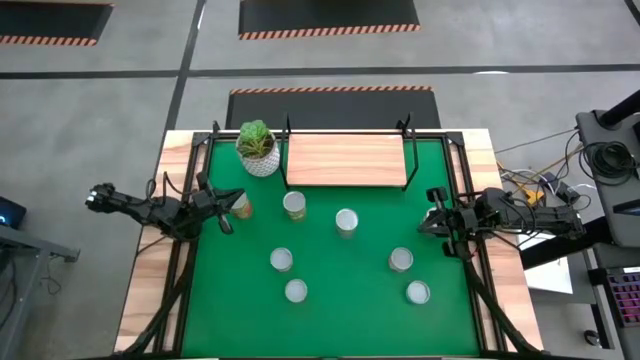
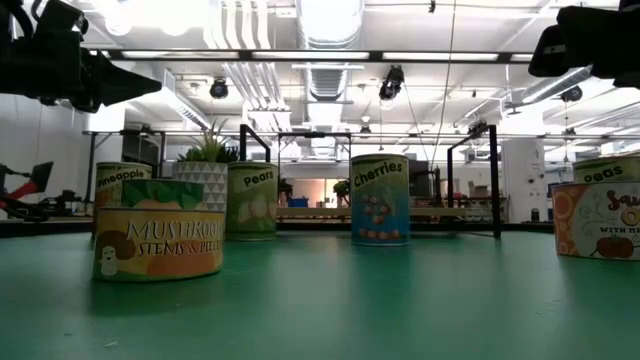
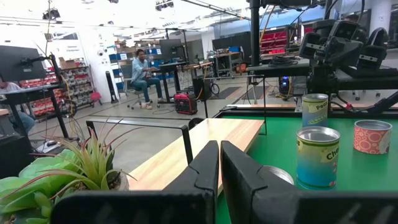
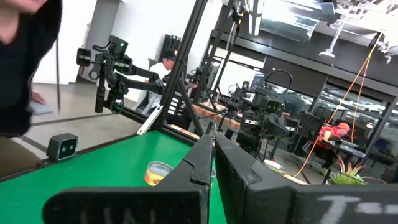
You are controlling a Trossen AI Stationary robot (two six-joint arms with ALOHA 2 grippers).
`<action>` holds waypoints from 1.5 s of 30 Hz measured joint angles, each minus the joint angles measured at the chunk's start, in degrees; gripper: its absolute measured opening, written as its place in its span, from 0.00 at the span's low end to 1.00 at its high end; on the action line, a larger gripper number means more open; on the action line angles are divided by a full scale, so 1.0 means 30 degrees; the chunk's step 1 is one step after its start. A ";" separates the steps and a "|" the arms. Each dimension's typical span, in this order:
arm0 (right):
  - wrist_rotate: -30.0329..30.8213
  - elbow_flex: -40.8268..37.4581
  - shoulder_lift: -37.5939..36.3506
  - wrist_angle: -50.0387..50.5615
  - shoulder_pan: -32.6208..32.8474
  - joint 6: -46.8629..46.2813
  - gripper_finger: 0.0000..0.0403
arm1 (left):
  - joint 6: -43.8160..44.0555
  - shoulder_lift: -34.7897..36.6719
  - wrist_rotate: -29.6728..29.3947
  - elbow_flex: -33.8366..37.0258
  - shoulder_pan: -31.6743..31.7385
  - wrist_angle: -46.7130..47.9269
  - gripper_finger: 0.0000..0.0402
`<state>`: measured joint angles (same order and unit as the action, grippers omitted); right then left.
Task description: Pick and place cans onto a shelf
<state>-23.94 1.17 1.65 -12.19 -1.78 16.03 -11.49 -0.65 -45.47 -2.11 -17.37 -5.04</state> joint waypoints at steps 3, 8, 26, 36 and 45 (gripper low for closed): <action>-0.0003 0.0003 0.0000 0.0002 0.0000 0.0000 0.02 | 0.0003 -0.0003 0.0000 0.0000 -0.0007 -0.0007 0.00; -0.0001 0.0000 0.0000 -0.0004 0.0000 0.0000 0.02 | 0.0007 0.0000 0.0000 0.0000 0.0000 0.0000 0.00; -0.0005 0.0000 0.0000 0.0000 0.0000 0.0000 0.02 | 0.0007 0.0000 0.0000 -0.0001 0.0000 -0.0006 0.00; -0.0055 0.0007 -0.0007 -0.0688 0.0000 -0.0447 0.02 | 0.1350 -0.0003 0.0077 0.0000 -0.0022 -0.0029 0.00; 0.0241 0.0087 0.0367 -0.1151 0.0044 -0.6498 0.02 | 1.0733 -0.0014 0.0692 0.0000 0.0013 -0.1664 0.00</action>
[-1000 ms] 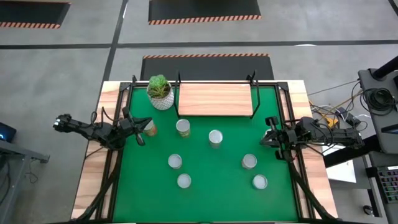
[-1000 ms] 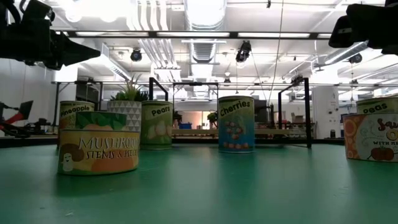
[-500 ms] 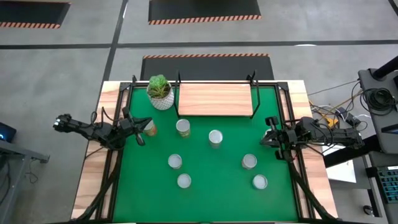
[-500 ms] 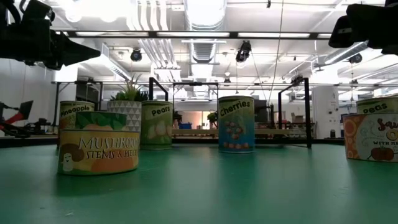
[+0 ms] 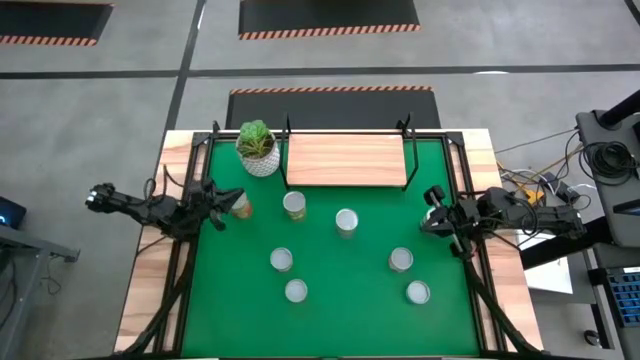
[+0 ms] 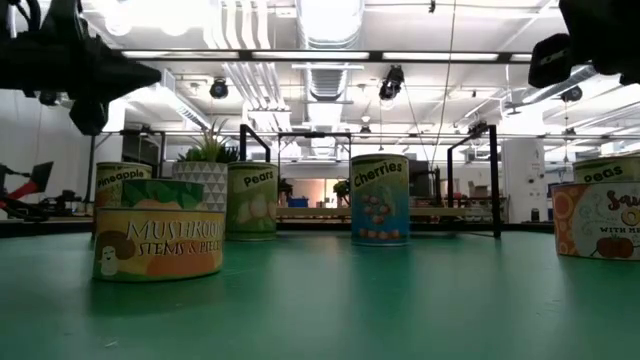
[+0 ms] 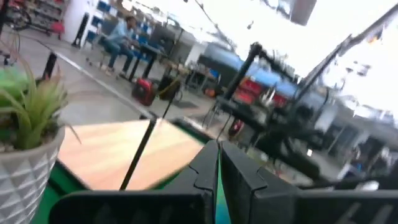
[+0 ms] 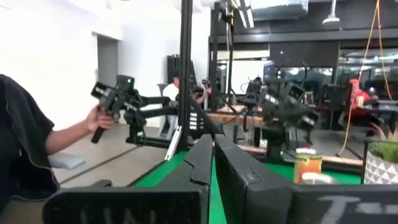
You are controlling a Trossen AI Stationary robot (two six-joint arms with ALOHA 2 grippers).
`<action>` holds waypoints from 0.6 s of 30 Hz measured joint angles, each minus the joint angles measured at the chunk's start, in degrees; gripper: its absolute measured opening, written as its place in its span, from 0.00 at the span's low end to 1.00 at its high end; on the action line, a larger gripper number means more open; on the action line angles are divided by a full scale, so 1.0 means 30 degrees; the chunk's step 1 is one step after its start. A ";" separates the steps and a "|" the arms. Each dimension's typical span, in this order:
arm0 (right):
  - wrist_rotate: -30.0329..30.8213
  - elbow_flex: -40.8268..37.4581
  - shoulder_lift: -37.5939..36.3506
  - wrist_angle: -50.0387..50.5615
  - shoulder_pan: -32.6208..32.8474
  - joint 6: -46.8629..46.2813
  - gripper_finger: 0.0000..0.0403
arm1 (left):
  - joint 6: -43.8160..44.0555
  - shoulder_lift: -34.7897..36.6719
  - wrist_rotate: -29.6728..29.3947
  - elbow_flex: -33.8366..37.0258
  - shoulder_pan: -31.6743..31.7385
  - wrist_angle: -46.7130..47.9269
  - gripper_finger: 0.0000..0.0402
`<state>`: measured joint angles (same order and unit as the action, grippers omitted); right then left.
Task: Pick and place cans onto a shelf
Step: Put the canned cherries on the shelf
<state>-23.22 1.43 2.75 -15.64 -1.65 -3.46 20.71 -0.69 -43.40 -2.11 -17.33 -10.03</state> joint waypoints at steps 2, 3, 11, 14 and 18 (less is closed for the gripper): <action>0.0496 0.0000 0.0410 -0.0402 0.0000 0.0318 0.02 | -0.0027 -0.0020 0.0336 0.0000 0.0001 -0.1046 0.00; 0.0833 0.0000 0.0679 -0.1049 0.0000 0.0563 0.02 | -0.0121 -0.0047 0.0684 0.0000 0.0001 -0.1520 0.00; 0.1296 0.0007 0.2655 -0.6140 0.0007 0.2618 0.02 | -0.2484 -0.0641 0.3526 -0.0002 0.0001 -0.5972 0.00; 0.1303 0.0007 0.3325 -0.5955 0.0007 0.2400 0.02 | -0.3556 -0.1055 0.3687 0.0000 0.0001 -0.7707 0.00; 0.1888 0.0000 0.4349 -0.6261 0.0010 0.2388 0.02 | -0.4294 -0.1927 0.3701 0.0000 0.0001 -1.0402 0.00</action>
<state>-17.56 1.43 15.80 -34.43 -1.62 3.70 7.83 -6.47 -32.29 -2.11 -17.32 -41.24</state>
